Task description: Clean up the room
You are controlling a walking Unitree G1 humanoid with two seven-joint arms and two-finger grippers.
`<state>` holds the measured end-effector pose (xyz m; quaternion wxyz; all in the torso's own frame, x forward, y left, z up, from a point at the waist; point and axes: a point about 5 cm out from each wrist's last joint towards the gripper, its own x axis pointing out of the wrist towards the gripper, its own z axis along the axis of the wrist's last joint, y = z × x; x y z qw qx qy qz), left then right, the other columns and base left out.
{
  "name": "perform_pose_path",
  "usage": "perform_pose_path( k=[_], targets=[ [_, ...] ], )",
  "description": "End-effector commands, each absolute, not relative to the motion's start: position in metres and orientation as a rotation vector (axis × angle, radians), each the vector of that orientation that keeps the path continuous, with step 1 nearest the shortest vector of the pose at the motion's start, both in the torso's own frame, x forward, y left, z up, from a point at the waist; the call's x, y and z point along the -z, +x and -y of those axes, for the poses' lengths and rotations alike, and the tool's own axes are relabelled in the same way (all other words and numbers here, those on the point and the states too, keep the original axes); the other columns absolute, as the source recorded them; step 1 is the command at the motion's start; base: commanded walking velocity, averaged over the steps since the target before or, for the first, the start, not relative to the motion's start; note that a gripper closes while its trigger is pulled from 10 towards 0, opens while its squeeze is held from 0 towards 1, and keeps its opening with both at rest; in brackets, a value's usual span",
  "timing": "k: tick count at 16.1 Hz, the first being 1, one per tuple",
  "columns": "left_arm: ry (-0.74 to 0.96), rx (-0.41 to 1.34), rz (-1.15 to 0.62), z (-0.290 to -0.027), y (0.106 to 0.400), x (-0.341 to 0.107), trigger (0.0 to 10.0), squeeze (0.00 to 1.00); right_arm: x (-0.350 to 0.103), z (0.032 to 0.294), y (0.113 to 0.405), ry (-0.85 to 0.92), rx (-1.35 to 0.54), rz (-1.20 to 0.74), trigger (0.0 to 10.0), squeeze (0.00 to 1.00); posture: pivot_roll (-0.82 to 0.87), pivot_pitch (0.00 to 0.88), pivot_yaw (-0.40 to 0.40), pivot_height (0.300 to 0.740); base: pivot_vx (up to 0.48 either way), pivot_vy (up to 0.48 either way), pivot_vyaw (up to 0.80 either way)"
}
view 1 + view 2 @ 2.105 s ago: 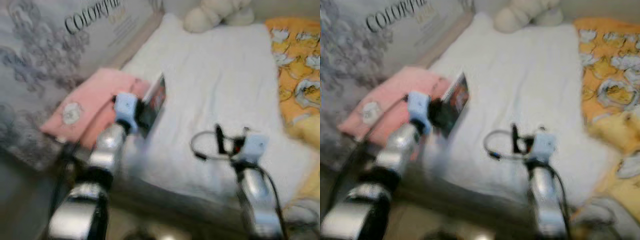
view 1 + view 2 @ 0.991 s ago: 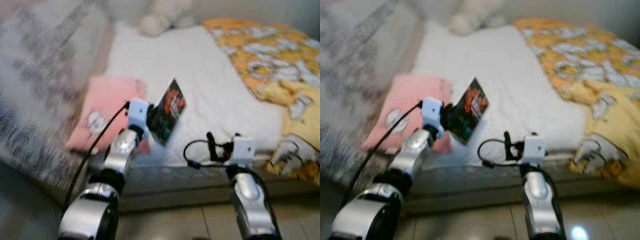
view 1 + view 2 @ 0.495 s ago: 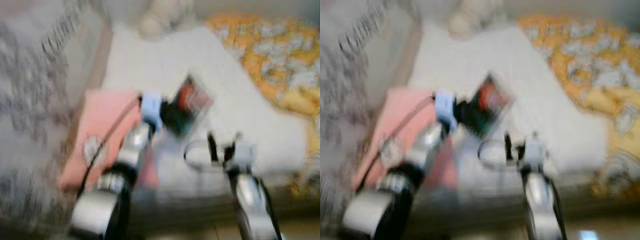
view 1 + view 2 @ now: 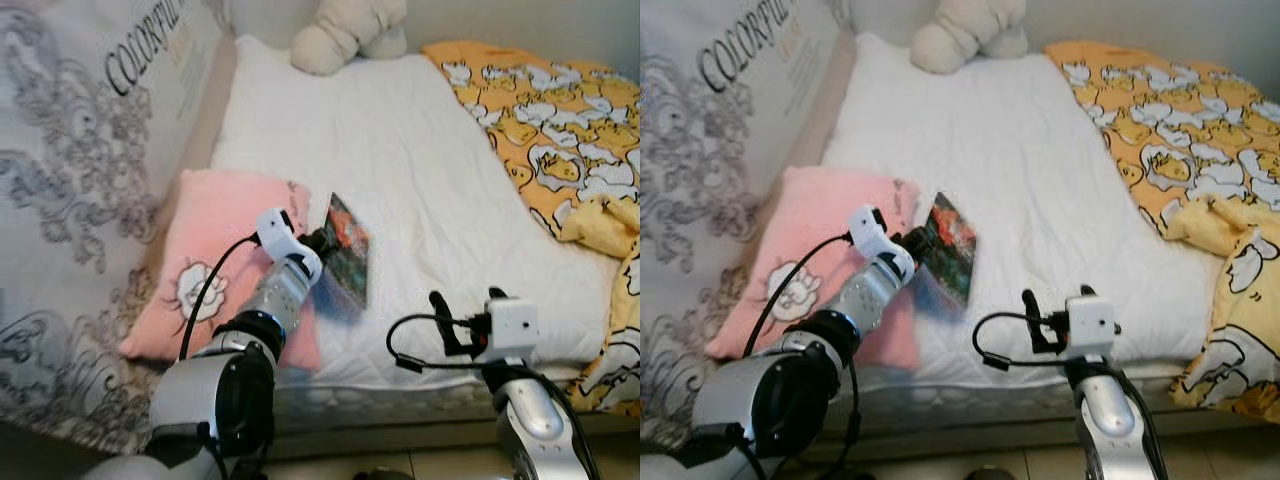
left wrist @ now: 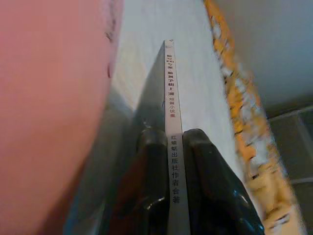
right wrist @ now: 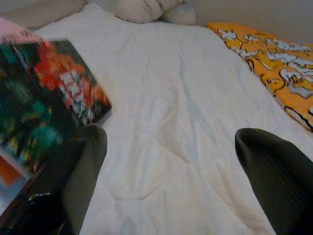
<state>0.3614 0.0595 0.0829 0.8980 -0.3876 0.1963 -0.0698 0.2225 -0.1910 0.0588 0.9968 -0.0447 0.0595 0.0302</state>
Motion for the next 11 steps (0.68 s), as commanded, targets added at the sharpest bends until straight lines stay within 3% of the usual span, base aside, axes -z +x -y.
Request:
perform_pose_path(
  k=[1,2,4,7,8,10,11],
  targets=[
    [-0.913,0.245,-0.380,-0.015,0.362,-0.107,10.0,0.00,-0.060,0.197,0.220,-0.092,-0.049,-0.134,10.0,0.00,-0.16,0.000,-0.063,0.740,0.000,0.000,0.00],
    [-0.985,0.143,-0.428,-0.023,0.359,-0.095,10.0,0.00,-0.057,0.195,0.218,-0.094,-0.061,-0.154,10.0,0.00,-0.17,0.000,-0.060,0.740,0.000,0.000,0.00],
    [-0.910,0.140,-0.443,-0.017,0.354,-0.090,10.0,0.00,-0.060,0.193,0.216,-0.096,-0.066,-0.153,10.0,0.00,-0.18,0.000,-0.052,0.740,0.000,0.000,0.00],
    [-0.326,0.540,-0.103,0.034,0.358,-0.154,10.0,0.00,-0.060,0.197,0.213,-0.089,-0.032,-0.149,10.0,0.00,-0.19,0.000,-0.032,0.740,0.000,0.000,0.00],
    [-0.265,0.639,-0.007,0.047,0.354,-0.170,10.0,0.00,-0.059,0.198,0.210,-0.079,-0.021,-0.152,10.0,0.00,-0.18,0.000,-0.026,0.740,0.000,0.000,0.00],
    [-0.459,0.666,-0.032,0.053,0.355,-0.180,10.0,0.00,-0.055,0.195,0.206,-0.066,-0.016,-0.166,10.0,0.00,-0.17,0.000,-0.013,0.740,0.000,0.000,0.00],
    [-0.775,0.526,-0.218,0.046,0.360,-0.167,10.0,0.00,-0.054,0.189,0.199,-0.056,-0.029,-0.180,10.0,0.00,-0.19,0.045,-0.007,0.740,0.000,0.000,0.00]
  ],
)
